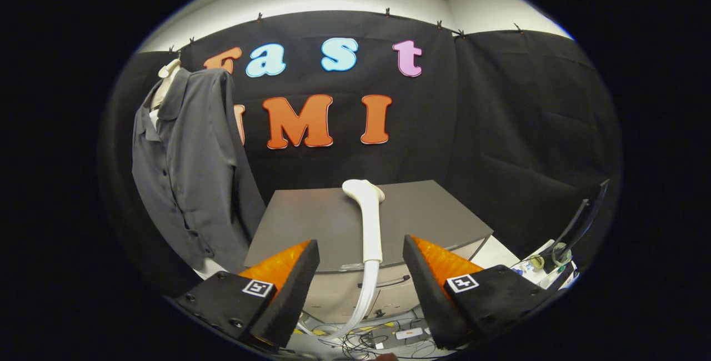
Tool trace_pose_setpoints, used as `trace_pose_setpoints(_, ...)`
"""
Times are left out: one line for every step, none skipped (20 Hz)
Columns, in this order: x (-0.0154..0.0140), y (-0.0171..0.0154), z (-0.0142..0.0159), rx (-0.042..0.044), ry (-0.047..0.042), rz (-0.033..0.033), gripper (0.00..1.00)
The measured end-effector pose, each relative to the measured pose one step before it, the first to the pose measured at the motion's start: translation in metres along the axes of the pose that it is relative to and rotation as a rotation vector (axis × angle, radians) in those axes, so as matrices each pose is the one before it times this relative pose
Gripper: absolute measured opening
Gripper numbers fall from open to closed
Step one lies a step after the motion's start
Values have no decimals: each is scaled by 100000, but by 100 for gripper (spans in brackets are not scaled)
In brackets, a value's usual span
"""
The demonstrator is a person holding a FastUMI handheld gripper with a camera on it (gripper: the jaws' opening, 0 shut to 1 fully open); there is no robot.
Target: Iron the clothes twice with a garment steamer, once on the left side and once on the right side.
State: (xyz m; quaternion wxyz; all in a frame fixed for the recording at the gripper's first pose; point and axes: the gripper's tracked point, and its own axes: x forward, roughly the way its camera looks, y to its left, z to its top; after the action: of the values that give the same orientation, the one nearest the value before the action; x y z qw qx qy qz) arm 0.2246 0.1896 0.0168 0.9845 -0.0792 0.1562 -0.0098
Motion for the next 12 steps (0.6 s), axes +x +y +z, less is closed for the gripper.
trace_pose_setpoints(1454, 102, 732, -1793, 540, -605, 98)
trace_pose_setpoints(1294, 24, 489, -1657, 1100, -347, 98)
trace_pose_setpoints(1208, 220, 308, -472, 1879, 727, 98)
trace_pose_setpoints(1100, 147, 100, 704, 2932, 592, 98)
trace_pose_setpoints(1156, -156, 333, 155, 1955, 54, 98)
trace_pose_setpoints(1009, -174, 554, -504, 1593, 822, 98)
trace_pose_setpoints(950, 208, 549, 437, 2064, 950, 99)
trace_pose_setpoints(1206, 65, 306, 1008, 2054, 1197, 98)
trace_pose_setpoints(1102, -68, 337, 354, 2032, 890, 99)
trace_pose_setpoints(923, -222, 141, 75, 2213, 537, 98)
trace_pose_setpoints(1050, -262, 211, 29, 2383, 92, 99)
trace_pose_setpoints(996, -399, -281, 171, 2901, 395, 99)
